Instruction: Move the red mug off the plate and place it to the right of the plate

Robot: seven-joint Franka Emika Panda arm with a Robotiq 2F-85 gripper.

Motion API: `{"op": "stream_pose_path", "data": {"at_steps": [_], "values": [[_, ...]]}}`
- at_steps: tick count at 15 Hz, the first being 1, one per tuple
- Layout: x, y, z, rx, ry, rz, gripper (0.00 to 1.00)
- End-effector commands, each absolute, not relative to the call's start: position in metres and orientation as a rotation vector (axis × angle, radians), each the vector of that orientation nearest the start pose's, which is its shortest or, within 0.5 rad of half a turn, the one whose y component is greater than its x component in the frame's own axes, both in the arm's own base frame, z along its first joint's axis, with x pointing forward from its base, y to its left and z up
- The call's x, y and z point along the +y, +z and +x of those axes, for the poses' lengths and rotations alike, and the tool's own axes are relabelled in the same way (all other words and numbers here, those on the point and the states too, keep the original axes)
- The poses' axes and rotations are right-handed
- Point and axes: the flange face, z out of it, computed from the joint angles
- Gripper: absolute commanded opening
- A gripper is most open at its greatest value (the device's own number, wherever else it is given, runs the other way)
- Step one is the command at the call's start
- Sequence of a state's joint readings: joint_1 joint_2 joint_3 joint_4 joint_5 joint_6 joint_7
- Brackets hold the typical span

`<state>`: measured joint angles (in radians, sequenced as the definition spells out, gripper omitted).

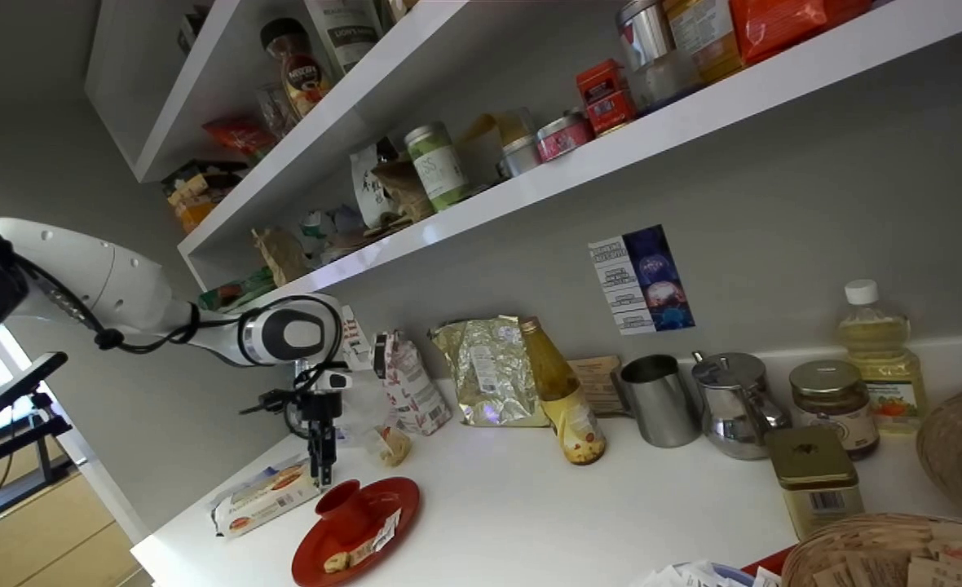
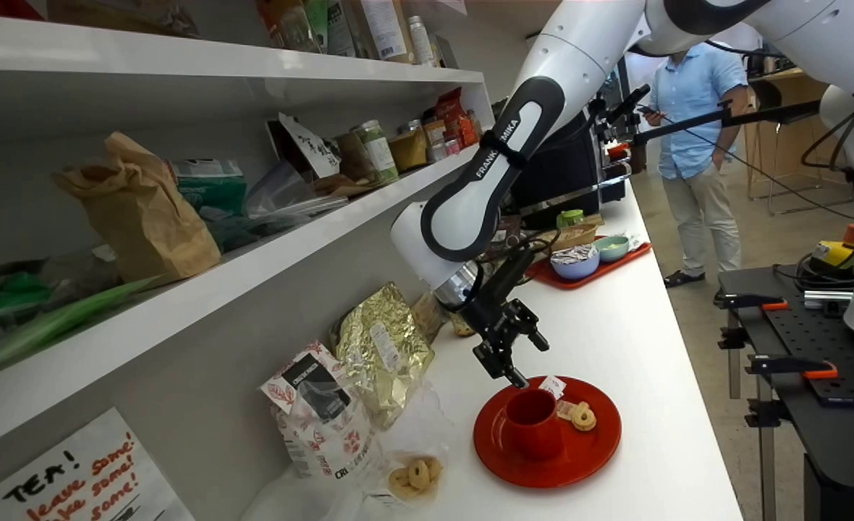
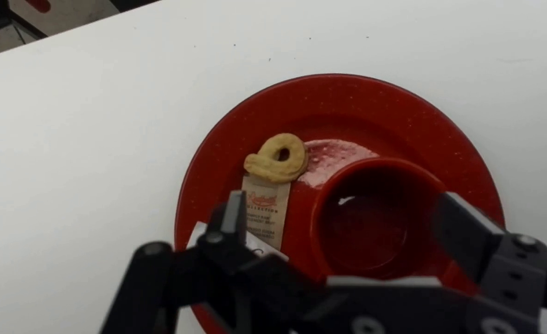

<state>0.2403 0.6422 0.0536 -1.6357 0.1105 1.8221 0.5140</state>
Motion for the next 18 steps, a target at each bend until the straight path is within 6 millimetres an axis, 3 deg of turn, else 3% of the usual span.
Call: {"op": "stream_pose_path", "data": {"at_steps": [1, 10, 17, 18], "values": [[0.186, 0.202, 0.611, 0.491, 0.782, -3.088, 1.0], [0.183, 0.172, 0.617, 0.563, 0.836, -3.078, 1.0], [0.201, 0.139, 0.612, 0.546, 0.901, -3.066, 1.0], [0.203, 0.135, 0.611, 0.532, 0.902, -3.069, 0.75]]}}
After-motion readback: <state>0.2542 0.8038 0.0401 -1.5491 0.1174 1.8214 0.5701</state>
